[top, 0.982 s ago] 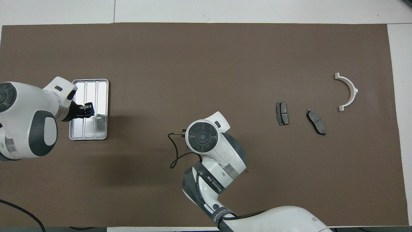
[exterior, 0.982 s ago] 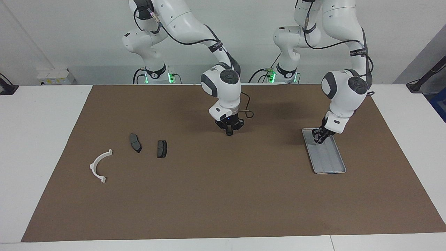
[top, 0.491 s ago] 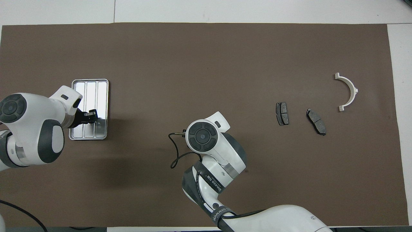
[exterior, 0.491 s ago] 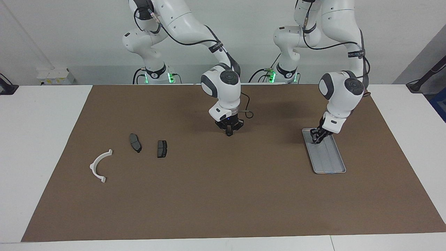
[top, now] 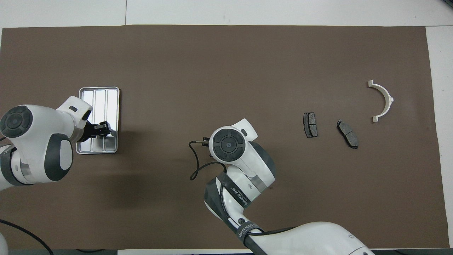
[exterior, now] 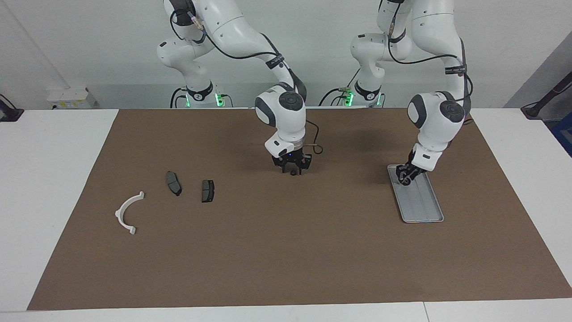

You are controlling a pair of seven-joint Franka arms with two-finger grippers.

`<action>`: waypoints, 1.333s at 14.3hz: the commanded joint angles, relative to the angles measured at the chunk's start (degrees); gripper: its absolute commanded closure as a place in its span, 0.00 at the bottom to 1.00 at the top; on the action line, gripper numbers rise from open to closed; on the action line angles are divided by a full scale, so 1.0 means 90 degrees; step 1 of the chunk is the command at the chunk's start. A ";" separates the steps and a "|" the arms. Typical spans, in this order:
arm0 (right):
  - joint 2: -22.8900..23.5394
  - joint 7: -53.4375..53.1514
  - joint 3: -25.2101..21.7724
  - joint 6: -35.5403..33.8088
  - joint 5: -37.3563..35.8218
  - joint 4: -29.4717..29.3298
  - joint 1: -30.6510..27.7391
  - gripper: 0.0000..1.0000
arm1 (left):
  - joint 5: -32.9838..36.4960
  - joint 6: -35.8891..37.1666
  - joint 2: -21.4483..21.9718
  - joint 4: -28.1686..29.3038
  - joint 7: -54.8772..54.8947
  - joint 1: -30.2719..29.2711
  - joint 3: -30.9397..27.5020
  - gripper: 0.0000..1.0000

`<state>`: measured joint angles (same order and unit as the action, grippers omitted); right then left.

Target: Pick bearing gear from pile to tray

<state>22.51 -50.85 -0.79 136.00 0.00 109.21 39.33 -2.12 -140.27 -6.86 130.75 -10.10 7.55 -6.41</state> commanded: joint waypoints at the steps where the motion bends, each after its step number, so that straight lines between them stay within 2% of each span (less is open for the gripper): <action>1: -0.0585 0.0269 0.0038 -0.0471 0.0000 -0.0044 -0.0452 0.18 | 0.0080 0.0037 0.0020 -0.0133 0.0029 -0.0038 0.0029 0.23; 3: -0.0947 0.0755 0.0038 -0.0774 0.0000 -0.0142 -0.0881 0.16 | 0.0080 0.0398 0.0020 -0.0454 0.0000 -0.0019 0.0029 0.22; 5: -0.1299 0.1574 0.0029 -0.1037 -0.0010 -0.0249 -0.1369 0.02 | 0.0080 0.0856 0.0020 -0.0883 -0.0175 0.0039 0.0039 0.22; 8: -0.1748 0.3680 0.0019 -0.1486 0.0000 -0.0308 -0.2325 0.00 | 0.0080 0.1170 0.0020 -0.1237 -0.0935 0.0467 0.0068 0.18; 10: -0.2050 0.5175 0.0019 -0.1847 0.0000 -0.0318 -0.3096 0.00 | 0.0080 0.1171 0.0020 -0.1305 -0.1569 0.0877 0.0078 0.03; 12: -0.2402 0.6387 0.0019 -0.2422 0.0000 -0.0366 -0.3761 0.00 | 0.0080 0.1181 -0.0019 -0.1432 -0.2320 0.1395 0.0068 0.00; 14: -0.2637 0.6918 -0.0001 -0.3377 0.0009 -0.0813 -0.4153 0.00 | 0.0080 0.1161 -0.0078 -0.1569 -0.3481 0.2077 0.0058 0.00; 16: -0.2580 0.6949 -0.0010 -0.4549 0.0009 -0.1642 -0.4398 0.00 | 0.0080 0.1171 -0.0088 -0.1725 -0.4216 0.2683 0.0058 0.00; 18: -0.2599 0.6930 -0.0010 -0.5244 0.0038 -0.2054 -0.4554 0.00 | 0.0070 0.1278 -0.0214 -0.1910 -0.4812 0.3269 0.0068 0.00; 19: -0.2628 0.6910 -0.0010 -0.5518 0.0039 -0.2221 -0.4574 0.00 | 0.0060 0.1414 -0.0495 -0.2201 -0.5124 0.3591 0.0058 0.00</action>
<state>-2.31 10.76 -1.69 90.75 -0.02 93.14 -0.32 -2.13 -130.45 -7.41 115.72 -51.45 35.22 -4.75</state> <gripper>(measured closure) 0.000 0.000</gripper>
